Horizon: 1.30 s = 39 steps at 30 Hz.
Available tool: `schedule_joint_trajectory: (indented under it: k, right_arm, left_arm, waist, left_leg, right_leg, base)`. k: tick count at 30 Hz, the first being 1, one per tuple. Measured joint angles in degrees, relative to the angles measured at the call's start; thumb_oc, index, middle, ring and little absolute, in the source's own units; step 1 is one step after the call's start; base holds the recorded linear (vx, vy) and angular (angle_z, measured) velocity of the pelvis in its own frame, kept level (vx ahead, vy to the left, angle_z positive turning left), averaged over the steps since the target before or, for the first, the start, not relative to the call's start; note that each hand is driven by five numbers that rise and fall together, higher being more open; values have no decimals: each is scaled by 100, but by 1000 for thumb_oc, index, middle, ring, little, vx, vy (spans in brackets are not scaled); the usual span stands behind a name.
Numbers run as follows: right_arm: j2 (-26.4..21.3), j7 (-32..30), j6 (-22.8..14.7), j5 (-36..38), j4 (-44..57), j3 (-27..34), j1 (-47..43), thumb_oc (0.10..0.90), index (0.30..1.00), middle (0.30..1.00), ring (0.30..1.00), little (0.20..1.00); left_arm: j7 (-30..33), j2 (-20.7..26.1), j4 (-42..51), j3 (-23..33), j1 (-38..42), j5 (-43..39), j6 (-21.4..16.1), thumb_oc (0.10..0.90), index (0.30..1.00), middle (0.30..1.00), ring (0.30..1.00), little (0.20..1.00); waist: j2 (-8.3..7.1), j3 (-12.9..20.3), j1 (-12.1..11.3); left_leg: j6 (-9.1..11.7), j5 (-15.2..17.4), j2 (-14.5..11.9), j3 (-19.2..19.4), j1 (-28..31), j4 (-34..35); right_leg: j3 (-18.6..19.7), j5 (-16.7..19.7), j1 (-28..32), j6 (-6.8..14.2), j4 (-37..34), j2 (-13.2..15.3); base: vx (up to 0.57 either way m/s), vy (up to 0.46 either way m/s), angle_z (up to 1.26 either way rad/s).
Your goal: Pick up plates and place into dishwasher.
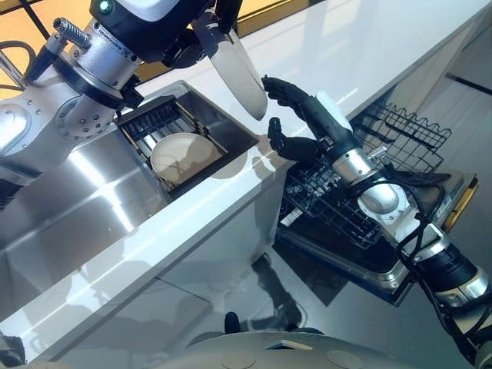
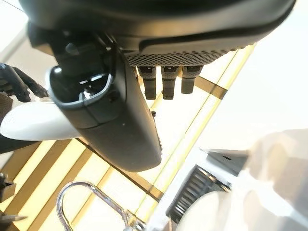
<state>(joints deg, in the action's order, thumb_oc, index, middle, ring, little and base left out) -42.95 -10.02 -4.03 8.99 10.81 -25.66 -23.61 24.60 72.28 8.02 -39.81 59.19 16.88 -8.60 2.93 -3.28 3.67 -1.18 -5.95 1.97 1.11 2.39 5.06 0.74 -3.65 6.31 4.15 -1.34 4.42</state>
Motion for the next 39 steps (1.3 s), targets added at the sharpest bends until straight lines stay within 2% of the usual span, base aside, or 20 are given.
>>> schedule_joint_trajectory:
  k: [8,15,22,28,32,39]
  right_arm:
    - [260,-900,288,-595,-1,-310,-356,800,900,900,900,900]
    - [874,-1942,665,-1241,-215,-609,-587,800,900,900,900,900]
    - [1423,-2767,801,-1250,-451,-845,-666,800,900,900,900,900]
    - [1682,-3153,800,-1245,-451,-937,-682,800,900,900,900,900]
    - [1985,-3318,893,-1245,-483,-1144,-920,800,900,900,900,900]
    - [2035,-3371,940,-1245,-678,-1287,-1095,800,900,900,900,900]
  left_arm:
    - [146,-230,-4,184,-1,-26,197,100,300,300,300,200]
    - [371,-628,-134,242,-1,-225,474,100,300,300,300,200]
    - [451,-914,-334,254,4,-508,732,100,300,300,300,200]
    - [691,-1181,-623,254,4,-810,852,100,300,300,300,200]
    - [866,-1545,-849,258,6,-924,881,100,300,300,300,200]
    - [868,-1572,-1066,248,8,-1023,973,100,300,300,300,200]
  waist:
    - [0,0,-93]
    - [0,0,-125]
    - [2,1,-220]
    - [6,4,-245]
    - [11,7,-249]
    - [17,11,-246]
  left_leg:
    - [6,-1,6,-75,-7,0]
    - [26,-8,4,-154,-9,0]
    - [28,-10,7,-172,-18,0]
    - [38,-17,15,-250,-18,-1]
    - [49,-25,8,-261,-23,-1]
    - [50,-25,9,-263,-33,-1]
  right_leg:
    - [-59,15,71,-21,-83,1]
    - [-148,33,144,-46,-167,-8]
    - [-165,33,152,-46,-182,-7]
    - [-172,33,204,-47,-224,-9]
    - [-179,47,220,-69,-258,-23]
    - [-182,47,218,-69,-267,-20]
  base:
    - [5,-10,4]
    - [8,-7,5]
    - [10,-2,0]
    - [2,-3,5]
    - [3,-1,1]
    - [0,0,0]
